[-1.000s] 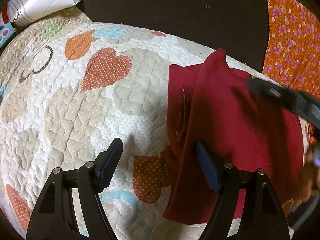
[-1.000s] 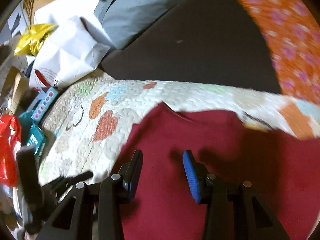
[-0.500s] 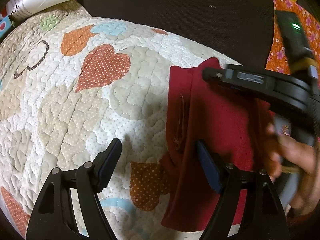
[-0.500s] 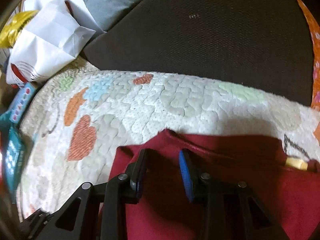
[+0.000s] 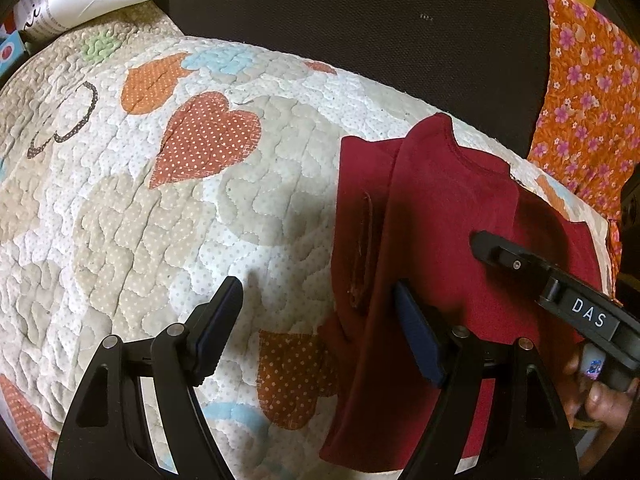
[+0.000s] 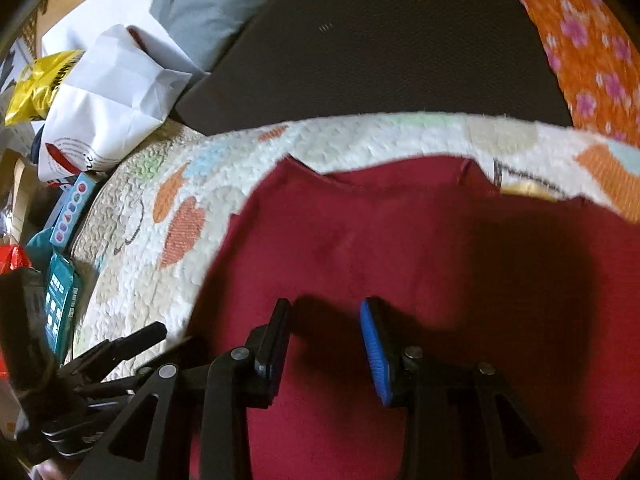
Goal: Fold small clothes
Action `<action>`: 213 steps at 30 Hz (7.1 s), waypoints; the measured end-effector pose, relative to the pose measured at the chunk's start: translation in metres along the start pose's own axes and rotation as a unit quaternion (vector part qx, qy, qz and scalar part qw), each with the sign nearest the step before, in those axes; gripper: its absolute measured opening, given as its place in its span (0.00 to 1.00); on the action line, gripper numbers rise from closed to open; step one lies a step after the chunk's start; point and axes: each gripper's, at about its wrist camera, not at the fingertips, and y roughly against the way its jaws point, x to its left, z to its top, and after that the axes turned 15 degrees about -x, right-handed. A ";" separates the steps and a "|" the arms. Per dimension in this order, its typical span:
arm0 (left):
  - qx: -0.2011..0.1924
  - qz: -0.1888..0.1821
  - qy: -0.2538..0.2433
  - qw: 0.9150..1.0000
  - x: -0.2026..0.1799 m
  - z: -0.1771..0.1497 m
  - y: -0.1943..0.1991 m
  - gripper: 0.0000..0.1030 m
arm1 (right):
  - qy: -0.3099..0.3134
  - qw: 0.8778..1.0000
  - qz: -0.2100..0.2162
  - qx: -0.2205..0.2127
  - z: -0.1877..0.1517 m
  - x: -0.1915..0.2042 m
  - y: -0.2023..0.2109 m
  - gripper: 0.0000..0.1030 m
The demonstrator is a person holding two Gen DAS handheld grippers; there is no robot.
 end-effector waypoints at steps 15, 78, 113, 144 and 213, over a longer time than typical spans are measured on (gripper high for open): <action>0.025 -0.040 0.070 0.996 0.013 -0.001 -0.012 0.79 | -0.022 1.000 0.006 -0.009 0.009 0.004 0.026 0.36; -0.054 -0.194 0.016 0.979 -0.050 0.010 0.008 0.26 | 0.102 0.989 0.008 0.107 0.055 0.088 -0.029 0.61; -0.028 -0.360 -0.094 0.928 -0.134 0.005 0.052 0.32 | -0.144 0.988 -0.001 -0.049 -0.004 -0.146 0.134 0.21; 0.020 -0.337 -0.204 0.919 -0.184 -0.052 0.041 0.37 | -0.021 0.987 -0.151 -0.060 -0.003 -0.159 0.168 0.18; -0.028 -0.214 -0.206 0.954 -0.181 -0.044 0.022 0.67 | -0.132 0.977 -0.146 -0.083 -0.010 -0.155 0.196 0.41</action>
